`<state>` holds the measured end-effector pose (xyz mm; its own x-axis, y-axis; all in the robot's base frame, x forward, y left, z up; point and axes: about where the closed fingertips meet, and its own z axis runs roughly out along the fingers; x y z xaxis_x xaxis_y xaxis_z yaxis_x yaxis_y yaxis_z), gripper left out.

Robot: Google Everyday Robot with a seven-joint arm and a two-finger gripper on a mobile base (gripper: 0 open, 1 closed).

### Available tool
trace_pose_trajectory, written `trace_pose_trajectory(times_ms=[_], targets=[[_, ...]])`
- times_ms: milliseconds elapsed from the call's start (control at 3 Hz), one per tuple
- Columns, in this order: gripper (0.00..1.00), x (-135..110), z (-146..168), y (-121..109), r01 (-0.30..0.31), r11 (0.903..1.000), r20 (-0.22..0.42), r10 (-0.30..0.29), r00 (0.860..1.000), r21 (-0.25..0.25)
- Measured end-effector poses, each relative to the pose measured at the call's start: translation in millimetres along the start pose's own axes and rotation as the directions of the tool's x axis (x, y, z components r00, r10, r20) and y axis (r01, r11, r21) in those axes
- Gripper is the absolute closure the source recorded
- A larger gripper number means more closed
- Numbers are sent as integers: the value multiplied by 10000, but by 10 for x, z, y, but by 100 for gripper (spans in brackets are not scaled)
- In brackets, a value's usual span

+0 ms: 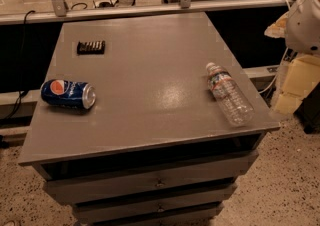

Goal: Place water bottle upright

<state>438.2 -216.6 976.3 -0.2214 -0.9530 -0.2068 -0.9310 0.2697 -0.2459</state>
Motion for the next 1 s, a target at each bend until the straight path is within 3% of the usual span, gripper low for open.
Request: trace_pose_trajectory(times_ms=[333,667,1000], targets=[[0,-16,0,-11,-23,10000,65,23,10000,28],[0,-157,200,-145,-621,9980,293,618,9977,86],[0,-322,561,-372,-1612,9868,395,1604,9863,164]])
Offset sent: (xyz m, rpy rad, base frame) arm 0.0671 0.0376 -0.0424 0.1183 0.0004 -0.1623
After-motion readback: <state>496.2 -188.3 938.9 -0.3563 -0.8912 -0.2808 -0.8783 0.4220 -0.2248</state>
